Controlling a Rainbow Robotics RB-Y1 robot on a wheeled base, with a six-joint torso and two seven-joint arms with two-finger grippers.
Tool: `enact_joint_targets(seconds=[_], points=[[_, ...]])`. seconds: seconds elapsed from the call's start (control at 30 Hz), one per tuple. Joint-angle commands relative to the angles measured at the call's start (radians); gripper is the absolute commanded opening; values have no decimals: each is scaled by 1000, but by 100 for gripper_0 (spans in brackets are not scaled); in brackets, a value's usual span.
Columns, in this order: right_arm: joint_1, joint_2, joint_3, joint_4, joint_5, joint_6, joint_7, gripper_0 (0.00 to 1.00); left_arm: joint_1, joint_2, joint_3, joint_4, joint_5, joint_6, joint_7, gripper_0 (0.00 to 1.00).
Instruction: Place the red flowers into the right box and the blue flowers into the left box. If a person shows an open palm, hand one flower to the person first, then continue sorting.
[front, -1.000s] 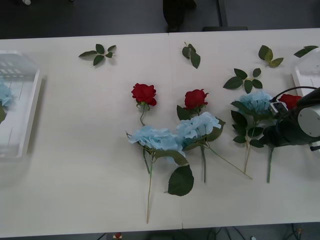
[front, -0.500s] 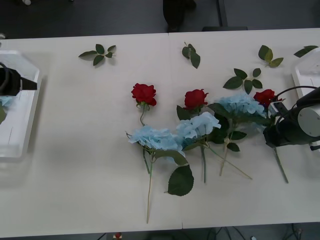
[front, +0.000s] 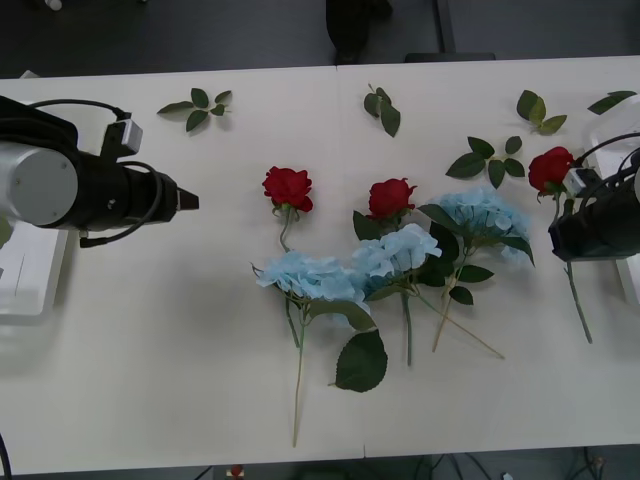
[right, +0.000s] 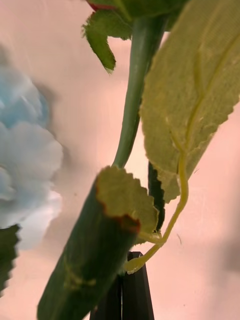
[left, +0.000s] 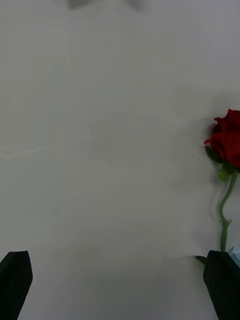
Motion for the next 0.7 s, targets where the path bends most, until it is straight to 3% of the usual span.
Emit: enact_joint_targets(seconds=[0.03,0.2,0.4,0.7], points=[[-88,-25,-87,-5,-64,75,-12,0,-43,-57,-100,-32,-89,-25,-14,100],[-117,-64,-170,-5,-98,124,-8,0,-99,-105,-192,-1,-175,-25,-2,100],[-166,-156,-178,-3,-58,143,-9,0,-169,-157,-261,71,-203,-38,1,100],[-212,-203,-178,123,169,88,25,0,-255,-209,-370,234,-247,-111,1,100]])
